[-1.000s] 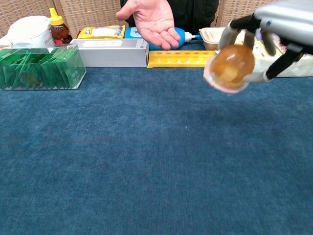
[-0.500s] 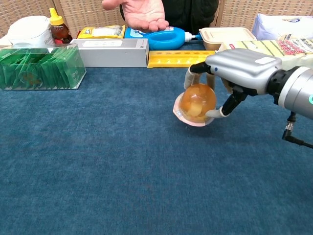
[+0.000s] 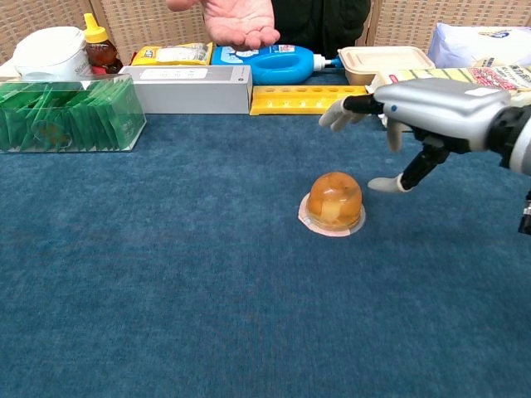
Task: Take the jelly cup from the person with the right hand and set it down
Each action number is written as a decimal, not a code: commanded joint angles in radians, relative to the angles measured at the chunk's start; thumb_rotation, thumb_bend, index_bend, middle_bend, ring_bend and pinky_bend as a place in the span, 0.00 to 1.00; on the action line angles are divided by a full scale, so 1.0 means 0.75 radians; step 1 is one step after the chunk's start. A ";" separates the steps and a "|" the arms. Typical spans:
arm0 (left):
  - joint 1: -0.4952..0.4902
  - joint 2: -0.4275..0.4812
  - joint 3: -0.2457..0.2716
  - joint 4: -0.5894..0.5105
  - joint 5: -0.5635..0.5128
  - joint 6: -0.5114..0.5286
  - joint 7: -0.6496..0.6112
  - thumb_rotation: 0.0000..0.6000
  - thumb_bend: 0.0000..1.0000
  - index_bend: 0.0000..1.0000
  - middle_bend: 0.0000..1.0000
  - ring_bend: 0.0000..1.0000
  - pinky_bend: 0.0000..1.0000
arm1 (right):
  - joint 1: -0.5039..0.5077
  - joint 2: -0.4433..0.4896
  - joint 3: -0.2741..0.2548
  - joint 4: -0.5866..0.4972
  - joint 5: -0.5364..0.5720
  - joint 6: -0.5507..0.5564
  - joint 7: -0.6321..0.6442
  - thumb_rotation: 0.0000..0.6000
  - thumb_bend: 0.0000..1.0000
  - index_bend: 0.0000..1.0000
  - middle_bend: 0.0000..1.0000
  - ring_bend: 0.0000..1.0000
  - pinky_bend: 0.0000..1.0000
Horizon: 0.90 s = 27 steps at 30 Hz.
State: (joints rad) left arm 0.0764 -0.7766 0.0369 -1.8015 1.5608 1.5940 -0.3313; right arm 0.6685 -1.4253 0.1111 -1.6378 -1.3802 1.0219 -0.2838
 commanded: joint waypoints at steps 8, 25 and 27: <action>0.002 -0.005 0.002 -0.003 0.007 0.005 0.021 1.00 0.07 0.00 0.00 0.00 0.07 | -0.182 0.213 -0.156 -0.004 -0.339 0.303 0.335 1.00 0.32 0.17 0.20 0.17 0.39; 0.038 -0.051 0.038 -0.026 0.118 0.076 0.162 1.00 0.07 0.00 0.00 0.00 0.07 | -0.644 0.374 -0.279 0.042 -0.504 0.955 0.416 1.00 0.00 0.00 0.02 0.00 0.16; 0.041 -0.052 0.038 -0.022 0.120 0.083 0.160 1.00 0.06 0.00 0.00 0.00 0.07 | -0.684 0.378 -0.280 0.045 -0.483 0.988 0.441 1.00 0.00 0.00 0.01 0.00 0.13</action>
State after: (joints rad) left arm 0.1063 -0.8153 0.0655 -1.8188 1.6504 1.6555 -0.2105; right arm 0.1805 -1.1426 -0.0973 -1.6127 -1.7511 1.7412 0.0386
